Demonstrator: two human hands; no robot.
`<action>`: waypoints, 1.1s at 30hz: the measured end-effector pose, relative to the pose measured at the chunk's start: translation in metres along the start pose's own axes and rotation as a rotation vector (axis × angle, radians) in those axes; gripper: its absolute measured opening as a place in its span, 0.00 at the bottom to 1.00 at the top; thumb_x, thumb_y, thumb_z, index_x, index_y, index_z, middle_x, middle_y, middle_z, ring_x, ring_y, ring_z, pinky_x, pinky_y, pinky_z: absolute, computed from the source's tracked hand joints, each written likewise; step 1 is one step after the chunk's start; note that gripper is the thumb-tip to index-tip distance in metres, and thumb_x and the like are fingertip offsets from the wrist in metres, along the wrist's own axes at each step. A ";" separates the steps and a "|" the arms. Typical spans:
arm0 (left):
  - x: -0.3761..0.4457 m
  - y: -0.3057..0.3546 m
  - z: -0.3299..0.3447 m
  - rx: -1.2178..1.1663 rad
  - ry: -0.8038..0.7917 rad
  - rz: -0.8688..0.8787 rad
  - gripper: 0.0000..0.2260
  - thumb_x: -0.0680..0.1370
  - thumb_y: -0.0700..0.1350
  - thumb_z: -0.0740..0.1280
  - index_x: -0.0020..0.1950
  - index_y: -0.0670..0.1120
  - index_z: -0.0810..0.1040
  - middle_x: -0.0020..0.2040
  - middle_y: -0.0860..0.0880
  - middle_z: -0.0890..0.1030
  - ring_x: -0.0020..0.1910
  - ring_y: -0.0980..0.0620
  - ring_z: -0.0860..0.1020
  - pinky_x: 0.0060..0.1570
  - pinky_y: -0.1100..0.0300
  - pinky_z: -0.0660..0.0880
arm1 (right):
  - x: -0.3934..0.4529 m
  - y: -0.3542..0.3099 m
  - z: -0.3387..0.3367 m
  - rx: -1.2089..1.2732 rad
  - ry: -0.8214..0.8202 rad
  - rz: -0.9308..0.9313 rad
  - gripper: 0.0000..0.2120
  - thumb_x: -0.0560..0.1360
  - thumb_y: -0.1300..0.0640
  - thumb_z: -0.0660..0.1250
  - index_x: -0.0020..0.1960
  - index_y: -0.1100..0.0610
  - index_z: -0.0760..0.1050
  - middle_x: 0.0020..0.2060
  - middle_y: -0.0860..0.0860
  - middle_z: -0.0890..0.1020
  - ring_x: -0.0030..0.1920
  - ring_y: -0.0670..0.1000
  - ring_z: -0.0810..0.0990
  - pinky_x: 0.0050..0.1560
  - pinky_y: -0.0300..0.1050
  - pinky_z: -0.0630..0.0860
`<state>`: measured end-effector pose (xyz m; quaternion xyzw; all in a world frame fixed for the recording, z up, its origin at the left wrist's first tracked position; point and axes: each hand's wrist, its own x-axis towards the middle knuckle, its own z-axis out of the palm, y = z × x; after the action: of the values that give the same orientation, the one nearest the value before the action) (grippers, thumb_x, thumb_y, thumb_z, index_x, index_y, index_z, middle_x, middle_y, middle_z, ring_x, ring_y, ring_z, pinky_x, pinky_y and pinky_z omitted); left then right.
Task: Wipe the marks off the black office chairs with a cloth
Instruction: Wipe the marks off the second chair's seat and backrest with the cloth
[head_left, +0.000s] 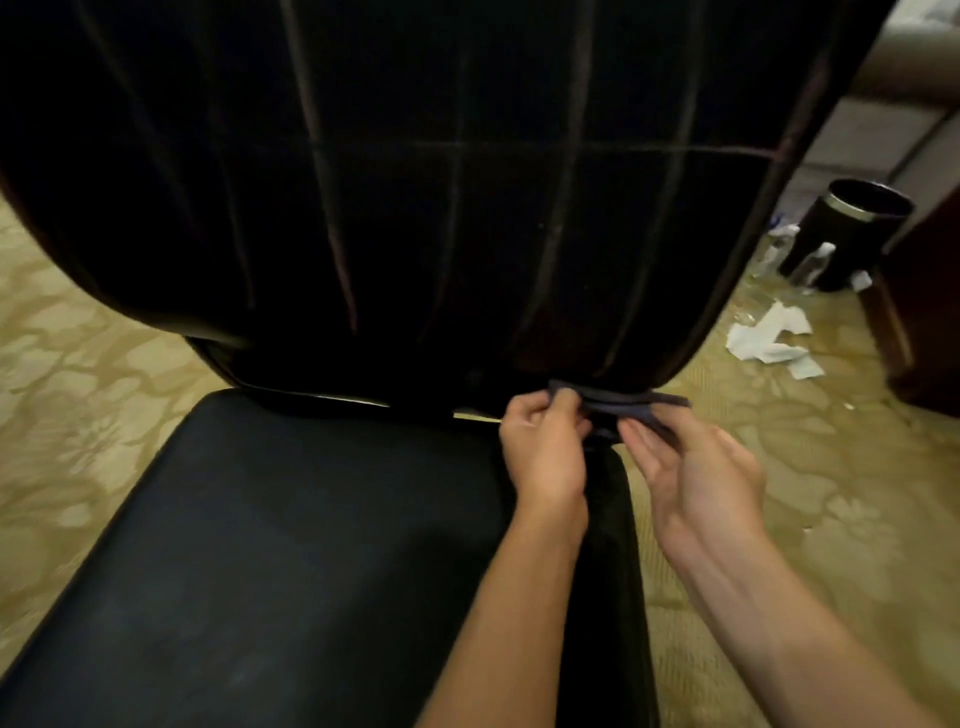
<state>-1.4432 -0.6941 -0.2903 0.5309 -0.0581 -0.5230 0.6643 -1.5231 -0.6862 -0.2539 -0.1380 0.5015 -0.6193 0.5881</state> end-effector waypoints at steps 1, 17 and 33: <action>-0.006 -0.001 0.003 -0.002 -0.015 -0.024 0.05 0.78 0.37 0.68 0.53 0.38 0.78 0.44 0.42 0.81 0.44 0.51 0.81 0.49 0.60 0.80 | 0.000 -0.005 -0.005 -0.004 0.007 -0.005 0.05 0.75 0.71 0.66 0.43 0.64 0.73 0.35 0.57 0.83 0.48 0.60 0.85 0.54 0.52 0.82; 0.003 0.035 -0.008 -0.083 0.166 0.080 0.03 0.78 0.34 0.65 0.49 0.40 0.75 0.34 0.47 0.73 0.29 0.59 0.72 0.37 0.66 0.75 | -0.012 0.003 0.028 0.054 -0.094 0.203 0.05 0.76 0.73 0.64 0.46 0.65 0.75 0.35 0.57 0.84 0.44 0.56 0.85 0.52 0.47 0.81; -0.110 0.022 0.070 0.085 -0.001 0.046 0.07 0.81 0.41 0.67 0.57 0.40 0.78 0.44 0.43 0.85 0.42 0.49 0.85 0.44 0.59 0.81 | -0.001 -0.129 -0.021 -0.735 -0.307 -0.457 0.03 0.77 0.55 0.68 0.46 0.51 0.75 0.38 0.50 0.83 0.41 0.51 0.83 0.43 0.52 0.81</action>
<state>-1.5223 -0.6590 -0.1905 0.5570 -0.0930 -0.5048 0.6529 -1.6147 -0.7012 -0.1624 -0.5347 0.5515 -0.4866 0.4161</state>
